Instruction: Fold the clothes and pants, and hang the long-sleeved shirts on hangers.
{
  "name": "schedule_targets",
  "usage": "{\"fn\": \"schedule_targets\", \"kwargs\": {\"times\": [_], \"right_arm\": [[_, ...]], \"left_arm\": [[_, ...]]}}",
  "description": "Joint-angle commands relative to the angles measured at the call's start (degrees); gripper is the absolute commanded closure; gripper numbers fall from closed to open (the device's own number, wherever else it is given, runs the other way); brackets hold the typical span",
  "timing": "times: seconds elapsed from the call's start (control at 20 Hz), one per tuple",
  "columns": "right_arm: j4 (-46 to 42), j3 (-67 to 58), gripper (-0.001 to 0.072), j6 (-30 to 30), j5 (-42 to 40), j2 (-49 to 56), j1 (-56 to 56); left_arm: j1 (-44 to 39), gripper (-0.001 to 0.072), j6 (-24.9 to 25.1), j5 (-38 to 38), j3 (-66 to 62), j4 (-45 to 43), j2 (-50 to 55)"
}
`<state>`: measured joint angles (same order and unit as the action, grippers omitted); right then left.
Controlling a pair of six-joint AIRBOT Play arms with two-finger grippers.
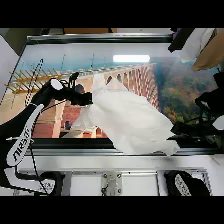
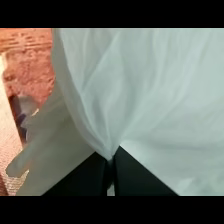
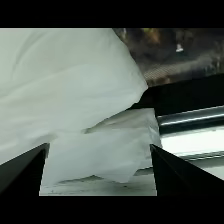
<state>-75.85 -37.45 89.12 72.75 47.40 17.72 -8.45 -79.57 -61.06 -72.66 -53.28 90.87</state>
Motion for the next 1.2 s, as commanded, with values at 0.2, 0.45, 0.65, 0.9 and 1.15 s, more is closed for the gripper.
{"fn": "schedule_targets", "kwargs": {"times": [0.2, 0.45, 0.65, 0.9, 1.15], "right_arm": [[11.3, 6.8, 0.0009, -1.4, -13.7, 12.9, 2.8], [21.6, 5.9, 0.0595, -9.2, -20.0, 16.4, 2.8], [18.3, -10.4, 0.0703, -13.6, -8.2, 9.7, 2.9], [16.7, -41.4, 0.0703, -13.4, -0.7, -2.6, 2.9], [16.3, -53.3, 0.0704, -6.5, 0.4, -7.6, 2.9]], "left_arm": [[0.2, 0.0697, 0.8, -4.2, -5.6, 0.3, 0.6], [0.2, 0.0697, 0.7, -6.6, -8.4, 0.2, -1.2], [1.9, 0.0698, 0.5, -7.5, -13.6, -4.3, -12.4], [3.1, 0.0698, 0.0, -13.1, -19.1, -4.2, -32.3], [-2.3, 0.0698, -7.8, -12.9, -5.9, -4.2, -50.0]]}}
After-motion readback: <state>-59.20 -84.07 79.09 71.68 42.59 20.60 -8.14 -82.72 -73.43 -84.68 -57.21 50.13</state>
